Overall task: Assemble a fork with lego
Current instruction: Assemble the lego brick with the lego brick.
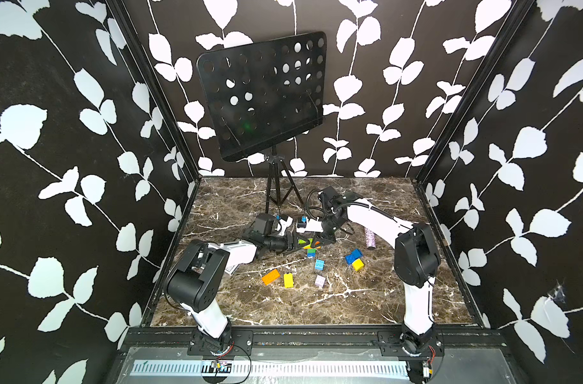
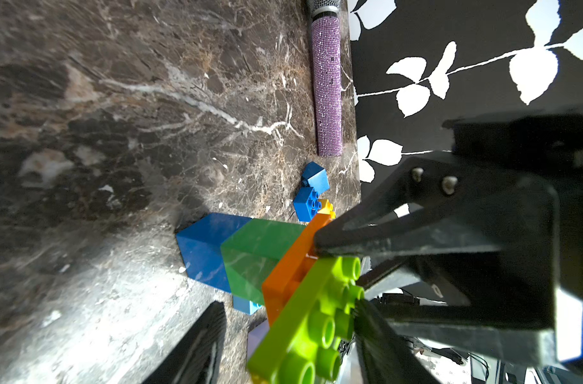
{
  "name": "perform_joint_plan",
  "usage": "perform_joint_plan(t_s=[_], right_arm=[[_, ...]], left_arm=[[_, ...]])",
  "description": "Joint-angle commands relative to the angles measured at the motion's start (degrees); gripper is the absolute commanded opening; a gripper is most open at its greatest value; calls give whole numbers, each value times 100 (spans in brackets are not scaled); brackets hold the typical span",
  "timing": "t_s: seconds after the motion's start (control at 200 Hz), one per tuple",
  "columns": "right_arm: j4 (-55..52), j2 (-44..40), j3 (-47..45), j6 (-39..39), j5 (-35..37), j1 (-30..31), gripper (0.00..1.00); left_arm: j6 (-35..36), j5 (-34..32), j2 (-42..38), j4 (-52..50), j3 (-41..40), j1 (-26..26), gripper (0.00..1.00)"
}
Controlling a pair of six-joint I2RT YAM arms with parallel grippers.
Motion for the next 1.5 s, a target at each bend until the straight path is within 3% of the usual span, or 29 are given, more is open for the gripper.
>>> perform_joint_plan(t_s=[0.0,0.485,0.66,0.855,1.045,1.195,1.495], right_arm=[[37,-213,-66,82,-100,-30,31],[213,-245,-330,90,109,-40,33],[244,-336,-395,147,-158,-87,41],[391,-526,-379,614,-958,-340,47],[1221,-840,-734,1775,-1680,-561,48],[2006,-936,-1228,2520,-1601,-564,48],[2287,-624,-1426,2871,-1502,-515,43]], left_arm=[[61,-47,2,-30,125,-8,63],[343,-83,267,-441,423,-8,61],[525,-92,250,-688,441,-9,56],[724,-101,294,-891,479,-7,55],[856,-7,296,-1017,546,-8,55],[940,16,314,-1162,653,-7,55],[958,-35,285,-1236,675,-8,55]])
